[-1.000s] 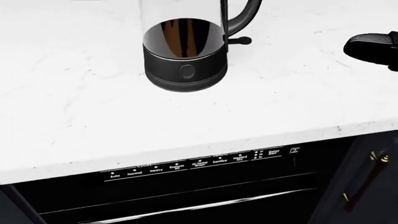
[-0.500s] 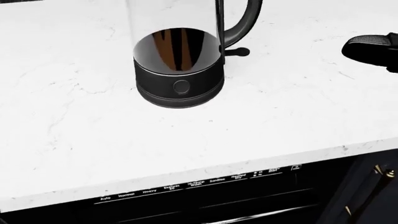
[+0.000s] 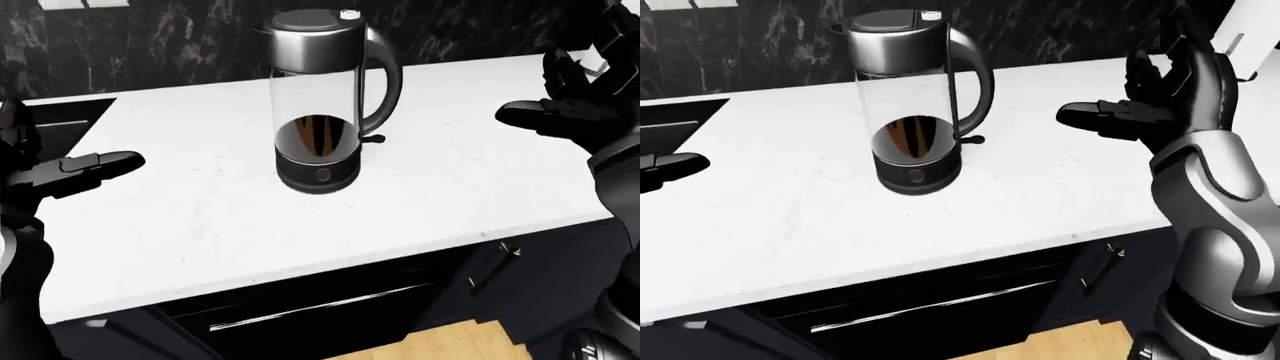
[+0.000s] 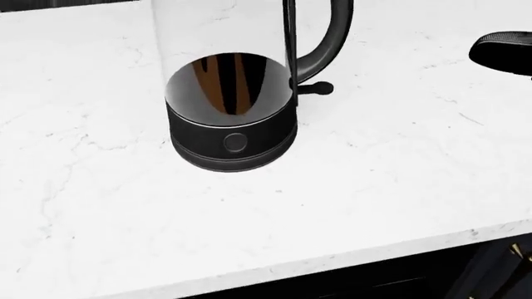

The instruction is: Press the button to open the lid of the electric kettle.

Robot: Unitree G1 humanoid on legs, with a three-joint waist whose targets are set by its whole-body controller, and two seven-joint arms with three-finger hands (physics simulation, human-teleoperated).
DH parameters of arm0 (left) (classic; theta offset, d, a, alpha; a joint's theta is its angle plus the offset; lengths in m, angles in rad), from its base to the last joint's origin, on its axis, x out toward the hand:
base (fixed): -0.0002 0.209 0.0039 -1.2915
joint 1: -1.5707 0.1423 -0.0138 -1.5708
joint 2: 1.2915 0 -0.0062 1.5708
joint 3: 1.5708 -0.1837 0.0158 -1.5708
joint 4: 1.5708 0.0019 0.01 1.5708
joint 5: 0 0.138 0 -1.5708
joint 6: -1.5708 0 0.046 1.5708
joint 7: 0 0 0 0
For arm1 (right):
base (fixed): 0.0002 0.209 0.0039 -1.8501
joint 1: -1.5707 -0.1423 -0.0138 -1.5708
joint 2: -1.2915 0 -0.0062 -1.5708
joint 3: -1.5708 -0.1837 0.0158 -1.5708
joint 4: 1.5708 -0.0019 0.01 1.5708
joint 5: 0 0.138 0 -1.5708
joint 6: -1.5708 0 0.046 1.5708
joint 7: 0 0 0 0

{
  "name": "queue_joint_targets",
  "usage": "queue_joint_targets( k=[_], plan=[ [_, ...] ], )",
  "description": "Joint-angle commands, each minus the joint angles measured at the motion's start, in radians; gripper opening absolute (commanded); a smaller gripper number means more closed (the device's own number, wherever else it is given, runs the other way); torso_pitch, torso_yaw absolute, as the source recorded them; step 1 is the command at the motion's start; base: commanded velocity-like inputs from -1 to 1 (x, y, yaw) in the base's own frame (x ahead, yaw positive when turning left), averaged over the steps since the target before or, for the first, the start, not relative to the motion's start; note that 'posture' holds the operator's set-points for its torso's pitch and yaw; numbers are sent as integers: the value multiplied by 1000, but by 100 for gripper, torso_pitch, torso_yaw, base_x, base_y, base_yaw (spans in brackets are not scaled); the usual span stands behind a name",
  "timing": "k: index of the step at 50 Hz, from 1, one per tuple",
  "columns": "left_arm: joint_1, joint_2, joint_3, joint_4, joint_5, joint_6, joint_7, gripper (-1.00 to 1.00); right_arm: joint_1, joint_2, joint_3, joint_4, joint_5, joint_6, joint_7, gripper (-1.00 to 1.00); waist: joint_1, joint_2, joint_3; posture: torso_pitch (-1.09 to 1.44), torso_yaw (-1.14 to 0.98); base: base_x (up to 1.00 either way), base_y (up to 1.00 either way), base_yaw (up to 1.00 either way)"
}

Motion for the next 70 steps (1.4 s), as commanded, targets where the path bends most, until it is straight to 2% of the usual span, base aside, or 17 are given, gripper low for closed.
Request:
queue_joint_targets(
  k=[1, 6, 9, 10, 11, 15, 19, 21, 22, 24, 30, 34, 44, 46, 47, 58, 70],
  plan=[
    [-35, 35, 15, -33, -13, -27, -5, 100, -36, -33, -38, -24, 2, -34, -10, 100, -8, 1, -27, 0, 0, 12, 0, 0],
    [-31, 48, 22, -26, -22, -34, -1, 100, -39, -48, -42, -16, 12, -37, -17, 100, -4, -50, -14, 0, 0, 11, 0, 0],
    [-35, 51, 19, -25, -25, -33, 3, 100, -37, -51, -42, -16, 17, -39, -19, 100, -2, -134, -30, 0, 0, 11, 0, 0],
    [-37, 53, 18, -25, -26, -32, 4, 100, -39, -52, -42, -15, 19, -39, -20, 100, -11, -84, -19, 0, 0, 11, 0, 0],
    [-40, 56, 19, -22, -28, -32, 5, 100, -41, -55, -42, -13, 21, -39, -22, 100, -6, -104, -18, 0, 0, 11, 0, 0],
    [-43, 61, 18, -20, -33, -31, 10, 100, -39, -56, -38, -5, 18, -48, -19, 100, -11, -77, -20, 0, 0, 11, 0, 0],
    [-50, 74, 25, -19, -43, -24, 14, 100, -48, -67, -43, 0, 26, -44, -22, 100, -16, -27, -6, 0, 0, 12, 0, 0],
    [-44, 73, 27, -18, -43, -29, 14, 100, -48, -67, -41, -2, 28, -45, -24, 100, -22, 28, -20, 0, 0, 11, 0, 0],
    [-44, 75, 29, -19, -45, -27, 15, 100, -47, -66, -40, -4, 30, -44, -26, 100, -28, 33, -31, 0, 0, 10, 0, 0],
    [-41, 77, 31, -15, -46, -31, 14, 100, -45, -66, -38, -7, 31, -44, -26, 100, -18, 26, -11, 0, 0, 11, 0, 0],
    [-39, 79, 31, -16, -49, -32, 17, 100, -44, -67, -40, -10, 35, -42, -27, 100, -8, -28, -12, 0, 0, 11, 0, 0],
    [-38, 82, 35, -12, -50, -35, 16, 100, -44, -66, -38, -11, 34, -42, -27, 100, -1, -109, -23, 0, 0, 11, 0, 0],
    [-48, 91, 48, -6, -72, -26, 29, 100, -49, -70, -30, -1, 14, -43, -28, 100, -25, -42, -5, 0, 0, 8, 0, 0],
    [-42, 93, 46, -7, -75, -31, 32, 100, -51, -69, -30, 3, 5, -45, -27, 100, -34, 7, -13, 0, 0, 0, 0, 0],
    [-40, 93, 46, -6, -75, -33, 34, 100, -50, -68, -31, 1, 3, -45, -25, 100, -29, -34, 2, 0, 0, 0, 0, 0],
    [-32, 81, 61, -27, -235, -9, 62, 100, -55, -49, -13, 18, -114, -67, 12, 100, -10, -48, -9, 0, 0, 0, 0, 0],
    [-9, 94, 65, -38, -214, -50, 50, 100, -57, -36, -19, 15, -124, -38, 28, 100, -10, -45, -7, 0, 0, 0, 0, 0]
  ],
)
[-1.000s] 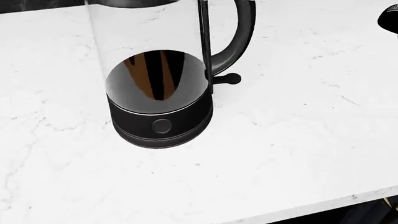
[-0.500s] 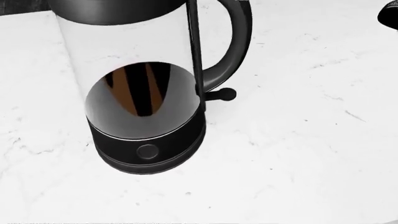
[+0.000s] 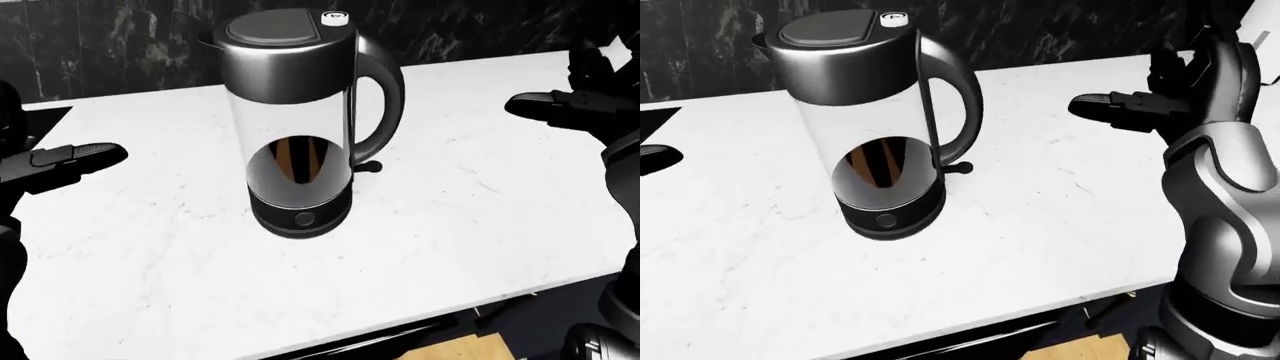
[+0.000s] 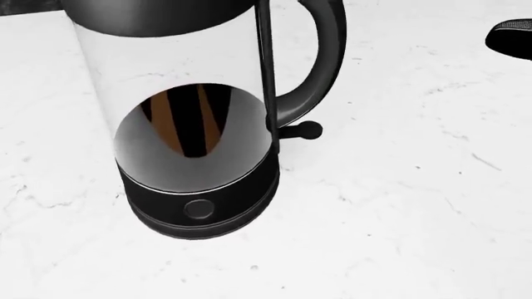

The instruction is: Press the button to open the lid of the electric kettle.

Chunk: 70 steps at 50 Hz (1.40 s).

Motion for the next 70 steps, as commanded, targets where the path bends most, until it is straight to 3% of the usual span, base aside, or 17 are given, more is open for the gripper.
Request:
queue_joint_targets(
  k=[1, 8, 17, 22, 29, 38, 42, 46, 54, 66, 70],
  plan=[
    [-23, 19, 15, -25, -11, -30, 7, 100, -30, -21, -13, -25, -7, -24, 5, 100, 0, 0, -22, 0, 0, 0, 0, 0],
    [-41, 34, 23, -18, -77, 0, 62, 100, -32, -24, -13, -34, -13, -1, 17, 100, 0, 0, -22, 0, 0, 0, 0, 0],
    [-36, 61, 25, -10, -148, -21, 107, 100, -33, -26, -9, -37, -44, -1, 45, 100, -1, 1, -61, -9, 0, 0, 0, 0],
    [-24, 66, 15, -12, -144, -35, 107, 100, -42, -27, -29, -40, -9, 18, 40, 100, -1, 1, -92, -14, 0, 0, 0, 0],
    [-21, 60, 10, -18, -129, -33, 94, 100, -26, -23, -19, -61, 5, 33, 55, 100, 1, 1, -141, -21, 0, 0, 0, 0],
    [-22, 62, -4, -32, -96, -39, 61, 100, -111, -20, 72, 40, -96, 4, 141, 100, 0, 6, -212, -30, 0, 0, 0, 0],
    [-17, 53, -20, -34, -45, -41, 24, 100, -156, -4, 87, 65, -144, 15, 174, 100, 2, 8, -248, -32, 0, 0, 0, 0],
    [-24, 42, -19, -39, -16, -24, 0, 100, -217, 6, 115, 110, -195, 20, 206, 100, 6, 11, -270, -32, 0, 0, 0, 0],
    [-46, 37, -16, -40, 1, -2, -4, 100, -402, 30, 160, 271, -274, 17, 269, 100, 7, 16, -286, -32, 0, 0, 0, 0],
    [-35, 32, -15, -46, 34, -26, -20, 100, -622, 85, 237, 536, -394, -73, 345, 100, 7, 27, -286, -32, 0, 0, 0, 0],
    [-58, 17, 0, -37, -17, 29, 17, 100, -670, 115, 247, 637, -434, -127, 361, 100, 8, 29, -291, -34, 0, 0, 0, 0]
  ],
)
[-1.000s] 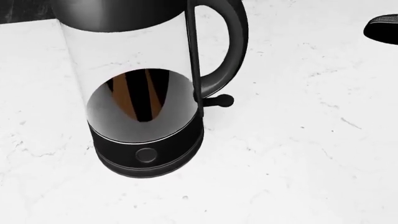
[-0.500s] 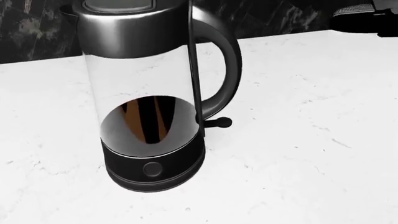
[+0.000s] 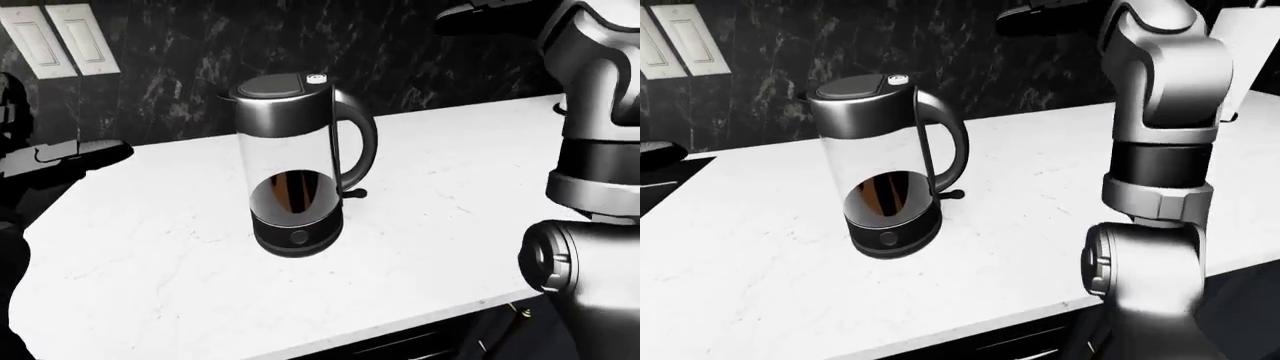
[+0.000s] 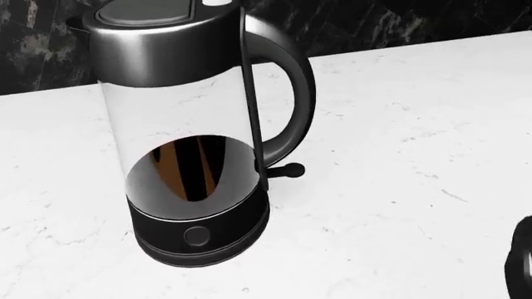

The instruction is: Press the button to open the lid of the electric kettle.

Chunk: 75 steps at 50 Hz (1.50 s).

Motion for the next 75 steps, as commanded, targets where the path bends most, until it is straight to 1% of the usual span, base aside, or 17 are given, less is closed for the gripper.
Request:
queue_joint_targets(
  k=[1, 8, 15, 20, 24, 25, 28, 31, 35, 36, 39, 43, 49, 60, 70, 75],
  plan=[
    [-26, 23, 10, -12, -21, -9, 20, 100, -56, 3, -5, 18, -24, -54, 6, 100, 0, 4, -18, -35, 0, 0, 0, 0],
    [-23, 33, 14, -10, -55, -9, 42, 100, -116, 35, 12, 111, -63, -98, 27, 100, 2, 8, -49, -42, 0, 0, 0, 0],
    [-15, 40, 7, -4, -66, -18, 49, 100, -147, 72, 26, 158, -92, -124, 41, 100, 5, 12, -83, -49, 0, 0, 0, 0],
    [-13, 37, 0, -16, -66, -33, 45, 100, -178, 98, 37, 248, -120, -181, 50, 100, 5, 16, -95, -49, 0, 0, 0, 0],
    [-10, 38, 2, -22, -67, -38, 36, 100, -216, 116, 43, 325, -137, -223, 50, 100, 4, 19, -97, -49, 0, 0, 0, 0],
    [-2, 44, -9, -25, -51, -42, 28, 100, -224, 120, 46, 350, -143, -242, 51, 100, 3, 20, -96, -49, 0, 0, 0, 0],
    [-7, 42, -10, -32, -37, -41, 25, 100, -259, 133, 50, 455, -160, -308, 51, 100, 3, 24, -95, -49, 0, 0, 0, 0],
    [-23, 38, 1, -30, -49, -26, 34, 100, -291, 147, 51, 546, -171, -365, 47, 100, 2, 27, -95, -49, 0, 0, 0, 0],
    [-21, 40, 3, -29, -53, -28, 40, 100, -336, 162, 49, 663, -177, -435, 41, 100, 1, 32, -94, -49, 0, 0, 0, 0],
    [-20, 41, 3, -28, -52, -30, 39, 100, -354, 168, 41, 697, -169, -443, 35, 100, 1, 33, -93, -49, 0, 0, 0, 0],
    [-18, 39, 7, -27, -56, -30, 42, 100, -382, 183, 46, 766, -175, -489, 20, 100, 1, 36, -93, -49, 0, 0, 0, 0],
    [-13, 39, 6, -24, -55, -35, 44, 100, -412, 204, 42, 830, -171, -519, 6, 100, 2, 39, -93, -49, 0, 0, 0, 0],
    [-6, 38, 10, -25, -55, -37, 44, 100, -433, 234, 48, 876, -179, -539, 4, 100, 3, 41, -94, -49, 0, 0, 0, 0],
    [0, 32, 11, -21, -50, -44, 40, 100, -479, 286, 37, 937, -177, -554, -14, 100, 6, 43, -96, -49, 0, 0, 0, 0],
    [-2, 33, 14, -19, -55, -39, 44, 100, -466, 315, 35, 937, -165, -536, -19, 100, 9, 42, -98, -49, 0, 0, 0, 0],
    [-4, 38, 17, -17, -61, -38, 47, 100, -447, 336, 44, 932, -165, -536, -24, 100, 9, 44, -98, -49, 0, 0, 0, 0]
  ],
)
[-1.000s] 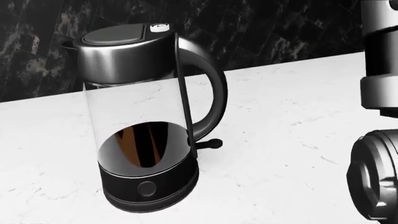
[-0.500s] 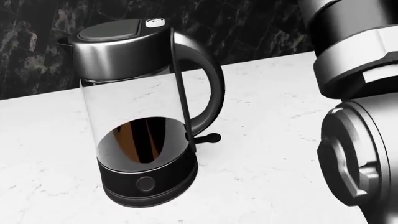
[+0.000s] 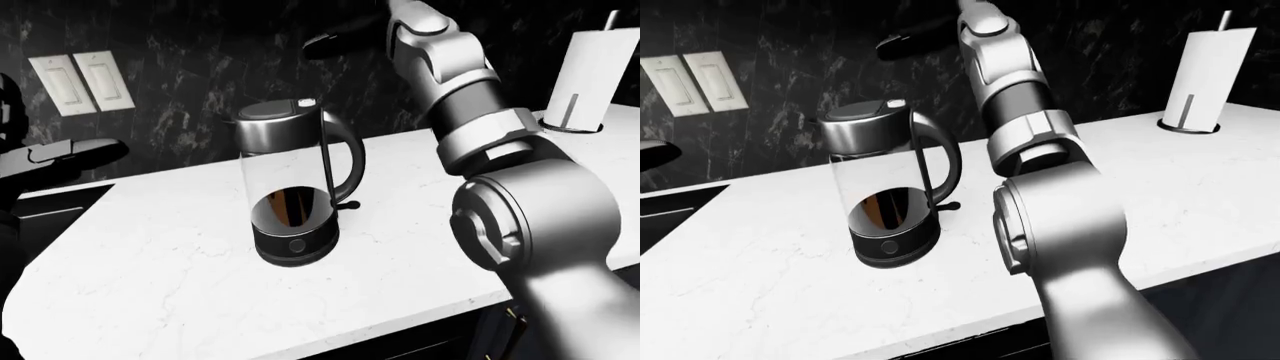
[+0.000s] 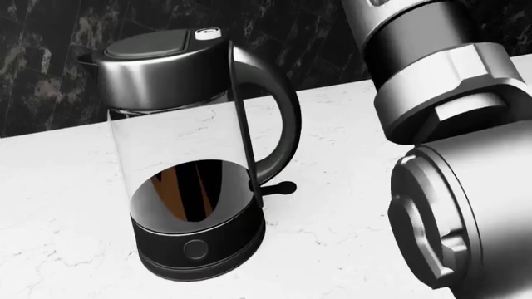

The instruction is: Press the button to open the lid of the electric kettle.

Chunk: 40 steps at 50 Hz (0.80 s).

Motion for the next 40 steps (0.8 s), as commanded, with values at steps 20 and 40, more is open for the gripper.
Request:
queue_joint_targets(
  k=[20, 40],
  plan=[
    [-11, 13, 8, -14, 5, -32, -2, 100, 11, 12, 3, -24, -3, -42, -17, 100, 1, 6, -7, -49, 0, 0, 0, 0],
    [-13, 11, 9, -15, 5, -29, -3, 100, 30, 15, -14, -15, 13, -32, -29, 100, 1, 7, -9, -49, 0, 0, 0, 0]
  ],
)
